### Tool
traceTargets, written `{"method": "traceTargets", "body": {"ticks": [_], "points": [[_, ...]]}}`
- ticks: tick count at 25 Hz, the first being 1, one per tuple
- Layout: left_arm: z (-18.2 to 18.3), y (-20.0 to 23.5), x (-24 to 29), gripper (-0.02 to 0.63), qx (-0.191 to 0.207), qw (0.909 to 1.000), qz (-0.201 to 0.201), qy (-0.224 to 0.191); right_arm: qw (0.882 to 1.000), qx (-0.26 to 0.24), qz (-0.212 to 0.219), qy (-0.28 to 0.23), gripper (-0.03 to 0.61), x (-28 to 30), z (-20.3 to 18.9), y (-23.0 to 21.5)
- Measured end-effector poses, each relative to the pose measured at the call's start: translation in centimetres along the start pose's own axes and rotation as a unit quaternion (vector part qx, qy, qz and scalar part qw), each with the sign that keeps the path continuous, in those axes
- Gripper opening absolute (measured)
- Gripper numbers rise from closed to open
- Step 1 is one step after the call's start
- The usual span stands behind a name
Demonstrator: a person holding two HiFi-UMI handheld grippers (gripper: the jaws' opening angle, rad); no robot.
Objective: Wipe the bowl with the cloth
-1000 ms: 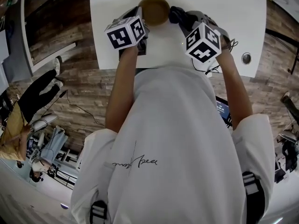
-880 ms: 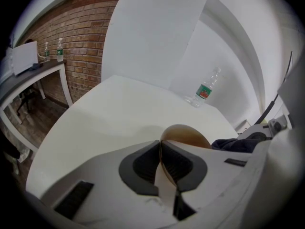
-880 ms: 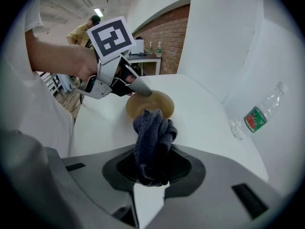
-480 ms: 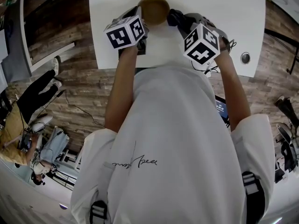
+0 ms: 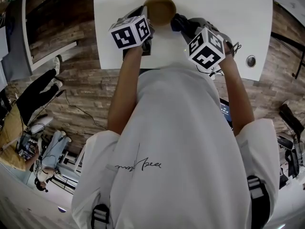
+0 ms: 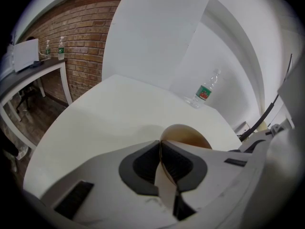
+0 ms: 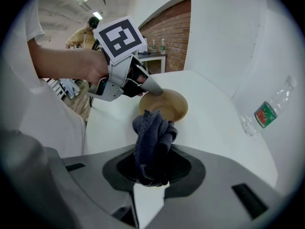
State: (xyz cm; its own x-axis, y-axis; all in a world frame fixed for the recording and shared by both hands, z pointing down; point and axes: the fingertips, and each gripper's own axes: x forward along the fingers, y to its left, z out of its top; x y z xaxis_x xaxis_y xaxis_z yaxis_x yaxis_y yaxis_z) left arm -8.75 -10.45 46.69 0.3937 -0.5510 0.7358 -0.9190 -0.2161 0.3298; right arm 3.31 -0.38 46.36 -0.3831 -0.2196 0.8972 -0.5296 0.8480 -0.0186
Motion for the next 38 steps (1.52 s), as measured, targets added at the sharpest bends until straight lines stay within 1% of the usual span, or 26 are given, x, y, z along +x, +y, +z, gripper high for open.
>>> {"method": "traceTargets", "body": {"ticks": [2,6,10,21,30,34,38], "points": [[0.0,0.1,-0.1,0.014,0.002,1.0,0.003,-0.001,1.0,-0.002,0.004,0.001,0.092,0.1,0.1,0.2],[0.0,-0.2,0.0,0.014,-0.004,1.0,-0.003,-0.001,1.0,-0.005,0.011,0.002,0.091,0.0,0.1,0.6],[0.1,0.0,0.0,0.014,-0.005,1.0,-0.001,-0.003,1.0,0.0,0.03,-0.001,0.091,0.3,0.3,1.4],[0.1,0.0,0.1,0.012,-0.01,0.9999,-0.007,-0.002,0.998,-0.019,0.063,-0.004,0.092,0.8,1.5,3.3],[0.0,0.1,0.2,0.012,-0.015,0.9998,-0.013,-0.003,0.995,-0.021,0.095,-0.024,0.091,1.1,2.9,4.8],[0.0,-0.2,0.2,0.012,-0.011,0.9998,-0.015,-0.002,0.993,-0.01,0.107,-0.044,0.092,1.1,4.1,5.1],[0.1,-0.4,0.0,0.012,-0.006,0.9999,-0.013,0.001,0.991,0.018,0.113,-0.063,0.092,0.9,4.8,4.9]]}}
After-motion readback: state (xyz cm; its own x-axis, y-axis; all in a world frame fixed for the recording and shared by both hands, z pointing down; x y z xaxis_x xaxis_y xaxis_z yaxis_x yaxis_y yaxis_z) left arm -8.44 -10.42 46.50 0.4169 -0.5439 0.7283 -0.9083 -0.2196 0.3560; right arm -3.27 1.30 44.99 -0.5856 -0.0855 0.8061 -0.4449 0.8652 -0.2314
